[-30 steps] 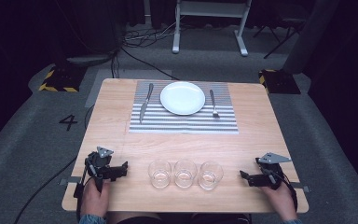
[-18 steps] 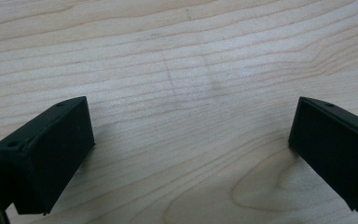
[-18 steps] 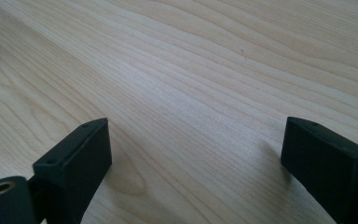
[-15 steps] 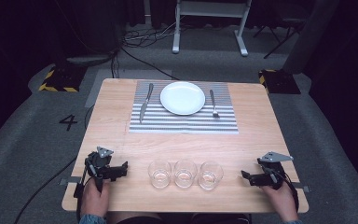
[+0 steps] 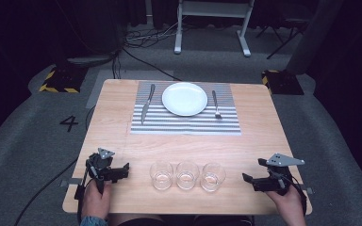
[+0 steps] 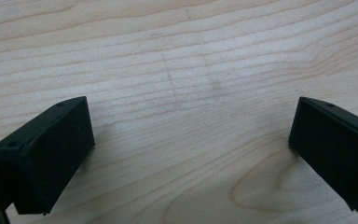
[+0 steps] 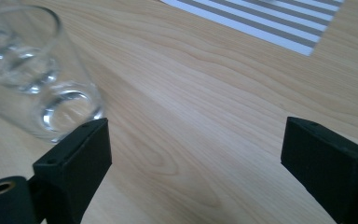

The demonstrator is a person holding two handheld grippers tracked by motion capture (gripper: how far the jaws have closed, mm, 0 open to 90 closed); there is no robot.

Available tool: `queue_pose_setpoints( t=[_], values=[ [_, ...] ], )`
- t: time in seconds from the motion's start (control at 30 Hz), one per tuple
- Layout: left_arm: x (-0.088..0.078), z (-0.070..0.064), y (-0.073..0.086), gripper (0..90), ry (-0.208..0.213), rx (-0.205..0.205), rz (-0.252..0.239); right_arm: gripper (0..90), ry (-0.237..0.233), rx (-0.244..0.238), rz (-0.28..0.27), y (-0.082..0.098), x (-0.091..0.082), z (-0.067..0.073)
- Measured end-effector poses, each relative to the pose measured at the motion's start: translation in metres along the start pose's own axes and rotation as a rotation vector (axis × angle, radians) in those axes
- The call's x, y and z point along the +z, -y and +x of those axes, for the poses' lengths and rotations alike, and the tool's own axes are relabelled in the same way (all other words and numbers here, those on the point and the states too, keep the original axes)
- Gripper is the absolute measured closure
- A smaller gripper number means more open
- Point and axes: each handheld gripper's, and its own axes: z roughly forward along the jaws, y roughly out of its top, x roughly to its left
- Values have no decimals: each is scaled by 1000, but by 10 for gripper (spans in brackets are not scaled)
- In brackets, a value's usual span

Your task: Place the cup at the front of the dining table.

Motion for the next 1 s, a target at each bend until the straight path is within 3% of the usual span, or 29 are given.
queue_pose_setpoints(
  t=[0.3,0.57,0.77,1.0],
  values=[
    [0,0,0,1,0,0,0,89,3,-46,-18,-11,-8,16],
    [0,0,0,1,-1,1,0,88,-31,-83,-28,-21,-7,30],
    [0,0,0,1,0,0,0,88,-48,-146,-10,-32,-2,49],
    [0,0,0,1,0,0,0,61,-99,-169,-8,-41,12,65]
  ],
)
